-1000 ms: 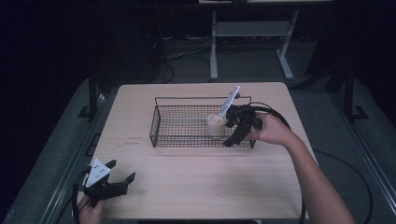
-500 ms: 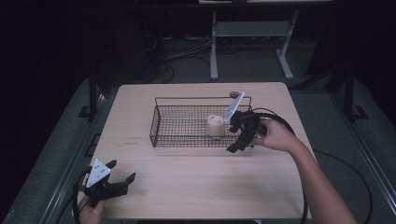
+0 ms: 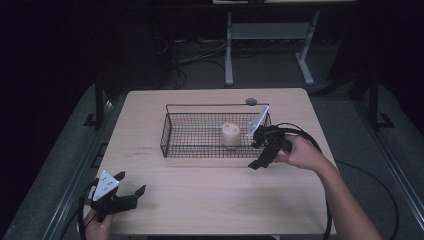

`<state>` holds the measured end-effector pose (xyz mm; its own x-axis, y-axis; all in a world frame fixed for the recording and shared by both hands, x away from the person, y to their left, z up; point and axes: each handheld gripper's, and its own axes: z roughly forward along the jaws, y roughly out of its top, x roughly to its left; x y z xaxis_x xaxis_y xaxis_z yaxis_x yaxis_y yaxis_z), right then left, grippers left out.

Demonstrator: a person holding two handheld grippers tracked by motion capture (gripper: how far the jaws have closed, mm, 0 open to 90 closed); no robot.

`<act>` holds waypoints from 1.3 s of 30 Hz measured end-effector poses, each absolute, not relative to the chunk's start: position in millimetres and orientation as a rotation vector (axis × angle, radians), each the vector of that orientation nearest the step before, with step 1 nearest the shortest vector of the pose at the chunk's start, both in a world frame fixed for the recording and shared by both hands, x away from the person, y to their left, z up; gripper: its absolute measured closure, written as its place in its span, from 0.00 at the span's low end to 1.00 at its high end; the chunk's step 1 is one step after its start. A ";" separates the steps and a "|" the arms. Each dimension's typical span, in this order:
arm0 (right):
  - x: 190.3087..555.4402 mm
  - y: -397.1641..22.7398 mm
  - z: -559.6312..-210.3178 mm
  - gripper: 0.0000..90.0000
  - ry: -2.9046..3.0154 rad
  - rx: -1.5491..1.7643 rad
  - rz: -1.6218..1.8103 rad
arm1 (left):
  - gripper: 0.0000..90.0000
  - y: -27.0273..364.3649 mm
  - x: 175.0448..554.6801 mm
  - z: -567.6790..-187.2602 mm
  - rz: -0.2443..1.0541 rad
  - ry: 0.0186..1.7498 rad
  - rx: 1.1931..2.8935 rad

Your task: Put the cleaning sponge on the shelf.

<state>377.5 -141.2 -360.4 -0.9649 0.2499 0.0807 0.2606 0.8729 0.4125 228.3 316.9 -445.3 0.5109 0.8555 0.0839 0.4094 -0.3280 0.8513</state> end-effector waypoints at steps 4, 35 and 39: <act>374.1 -144.4 -362.4 0.20 -3.012 -0.422 -0.685 | 0.15 316.8 228.3 -445.1 0.689 1.037 1.935; 346.3 -166.3 -389.6 0.20 -2.996 -0.450 -0.723 | 0.15 316.1 228.5 -445.6 0.689 1.037 1.938; 343.2 -169.9 -392.3 0.20 -2.990 -0.461 -0.732 | 0.15 315.9 228.5 -445.7 0.689 1.036 1.937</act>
<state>343.2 -169.9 -392.3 -0.9557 0.2778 0.0971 0.2912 0.8456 0.4473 228.5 315.9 -445.7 0.5127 0.8543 0.0850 0.4092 -0.3303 0.8505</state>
